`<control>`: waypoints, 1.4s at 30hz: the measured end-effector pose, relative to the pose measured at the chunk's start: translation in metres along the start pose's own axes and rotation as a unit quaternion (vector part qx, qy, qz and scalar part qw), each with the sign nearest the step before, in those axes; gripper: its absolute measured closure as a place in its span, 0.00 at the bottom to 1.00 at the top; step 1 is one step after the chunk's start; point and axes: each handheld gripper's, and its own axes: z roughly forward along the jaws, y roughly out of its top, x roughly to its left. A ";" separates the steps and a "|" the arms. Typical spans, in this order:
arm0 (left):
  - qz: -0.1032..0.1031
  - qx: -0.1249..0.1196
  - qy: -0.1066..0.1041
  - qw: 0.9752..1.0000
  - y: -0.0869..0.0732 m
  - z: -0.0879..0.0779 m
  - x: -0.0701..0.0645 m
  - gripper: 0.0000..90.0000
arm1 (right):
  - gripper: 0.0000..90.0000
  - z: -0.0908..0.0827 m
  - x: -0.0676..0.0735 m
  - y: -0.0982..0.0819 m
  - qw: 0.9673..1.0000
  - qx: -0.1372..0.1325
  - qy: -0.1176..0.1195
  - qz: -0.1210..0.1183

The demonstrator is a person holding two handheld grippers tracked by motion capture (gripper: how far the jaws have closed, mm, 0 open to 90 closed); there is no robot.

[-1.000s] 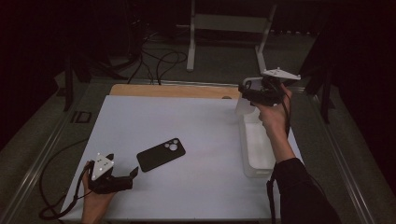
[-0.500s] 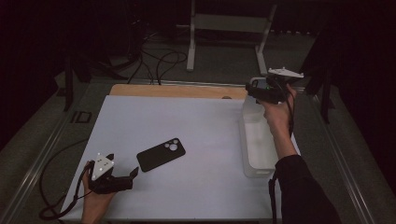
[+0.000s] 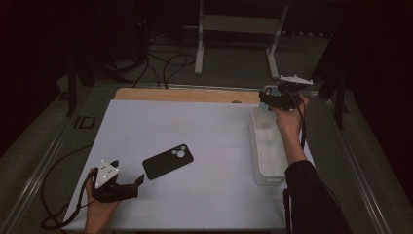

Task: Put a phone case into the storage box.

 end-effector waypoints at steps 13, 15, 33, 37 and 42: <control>0.000 -0.002 0.000 1.000 0.000 -0.001 0.000 0.00 | 0.19 0.016 -0.003 -0.009 1.000 0.018 -0.015 0.011; 0.000 -0.002 0.000 1.000 0.000 -0.001 0.000 0.00 | 0.19 0.020 -0.003 -0.012 1.000 0.021 -0.014 0.013; 0.000 -0.003 0.000 1.000 0.000 -0.001 0.000 0.00 | 0.19 0.041 0.001 -0.027 0.998 0.056 -0.026 0.012; 0.000 -0.002 0.001 1.000 0.000 -0.002 0.000 0.00 | 0.19 0.043 0.002 -0.029 0.997 0.064 -0.030 0.005; 0.000 -0.002 0.000 1.000 0.000 -0.001 0.000 0.00 | 0.19 0.046 0.001 -0.032 0.997 0.071 -0.034 0.005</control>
